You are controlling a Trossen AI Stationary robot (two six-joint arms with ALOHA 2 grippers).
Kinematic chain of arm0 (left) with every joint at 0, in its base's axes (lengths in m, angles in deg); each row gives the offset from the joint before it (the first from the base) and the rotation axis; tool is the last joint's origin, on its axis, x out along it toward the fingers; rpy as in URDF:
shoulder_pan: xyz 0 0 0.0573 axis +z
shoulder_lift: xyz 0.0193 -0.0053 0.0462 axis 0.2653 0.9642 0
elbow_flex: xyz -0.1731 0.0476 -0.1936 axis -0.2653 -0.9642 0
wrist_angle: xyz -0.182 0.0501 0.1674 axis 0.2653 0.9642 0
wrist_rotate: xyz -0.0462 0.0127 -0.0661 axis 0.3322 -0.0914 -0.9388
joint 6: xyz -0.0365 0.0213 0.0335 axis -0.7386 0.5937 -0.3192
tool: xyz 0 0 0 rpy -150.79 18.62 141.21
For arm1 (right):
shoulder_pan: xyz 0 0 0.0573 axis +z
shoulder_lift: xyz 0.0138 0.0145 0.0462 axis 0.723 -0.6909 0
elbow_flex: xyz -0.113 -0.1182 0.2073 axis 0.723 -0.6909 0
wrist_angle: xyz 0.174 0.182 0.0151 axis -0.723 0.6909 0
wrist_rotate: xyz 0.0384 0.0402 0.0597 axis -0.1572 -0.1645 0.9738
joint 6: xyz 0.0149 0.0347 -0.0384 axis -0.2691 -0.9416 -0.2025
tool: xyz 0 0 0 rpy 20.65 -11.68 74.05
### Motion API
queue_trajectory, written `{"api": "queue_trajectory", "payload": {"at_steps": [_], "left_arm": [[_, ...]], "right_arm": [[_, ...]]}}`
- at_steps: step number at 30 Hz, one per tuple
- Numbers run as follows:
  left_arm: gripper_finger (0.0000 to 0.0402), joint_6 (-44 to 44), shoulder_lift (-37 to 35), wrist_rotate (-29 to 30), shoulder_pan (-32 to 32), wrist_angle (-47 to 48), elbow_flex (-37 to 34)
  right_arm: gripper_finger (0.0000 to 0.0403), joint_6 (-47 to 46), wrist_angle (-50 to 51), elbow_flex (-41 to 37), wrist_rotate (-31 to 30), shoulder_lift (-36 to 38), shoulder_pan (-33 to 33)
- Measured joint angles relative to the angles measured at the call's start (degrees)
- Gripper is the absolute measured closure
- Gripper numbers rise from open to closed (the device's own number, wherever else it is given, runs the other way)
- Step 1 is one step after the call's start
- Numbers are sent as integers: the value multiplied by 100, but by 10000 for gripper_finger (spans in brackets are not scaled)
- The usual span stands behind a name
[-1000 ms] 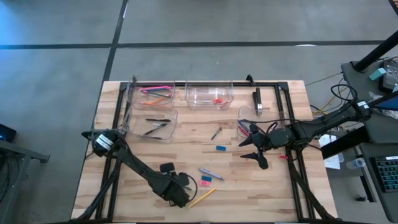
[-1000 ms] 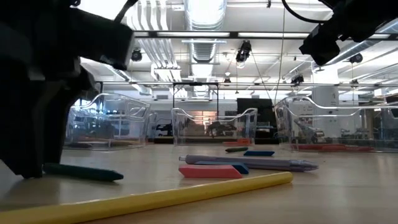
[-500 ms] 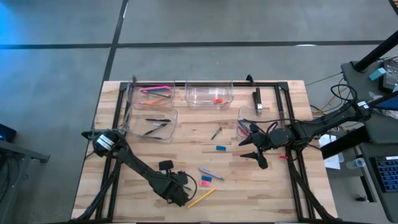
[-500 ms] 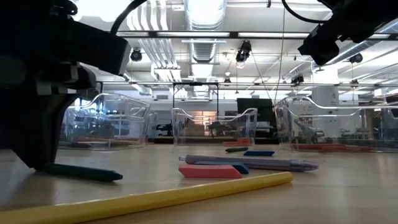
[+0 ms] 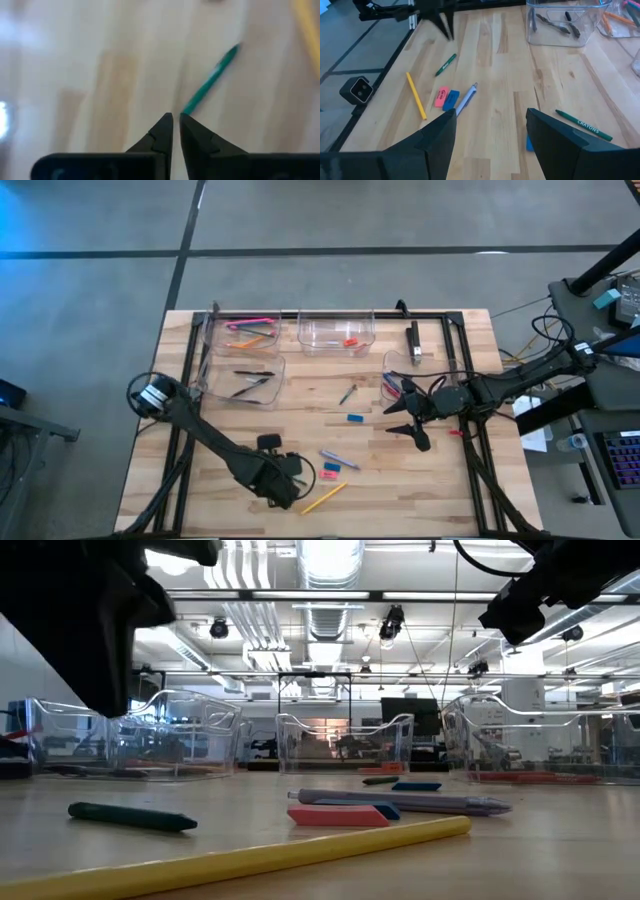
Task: Sort crayons/erasers/pens/pencils in bins
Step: Put the green crayon into the bottom right transparent bin
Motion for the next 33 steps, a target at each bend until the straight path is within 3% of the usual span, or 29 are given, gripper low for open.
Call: {"api": "queue_trajectory", "payload": {"at_steps": [7, 18, 29, 33], "left_arm": [[324, 909, 163, 103, 40, -1514, -94], [231, 1198, 717, 9, 105, -1729, -211], [224, 1290, 842, -236, 105, -1801, -296], [247, 1284, 844, -247, 104, -1803, -364]], "right_arm": [[174, -22, -16, -2, 0, -1, 0], [174, -36, -29, -4, 1, 0, 0], [174, -39, -32, -4, 1, -2, 0], [174, -38, -27, -4, 3, -2, 0]]}}
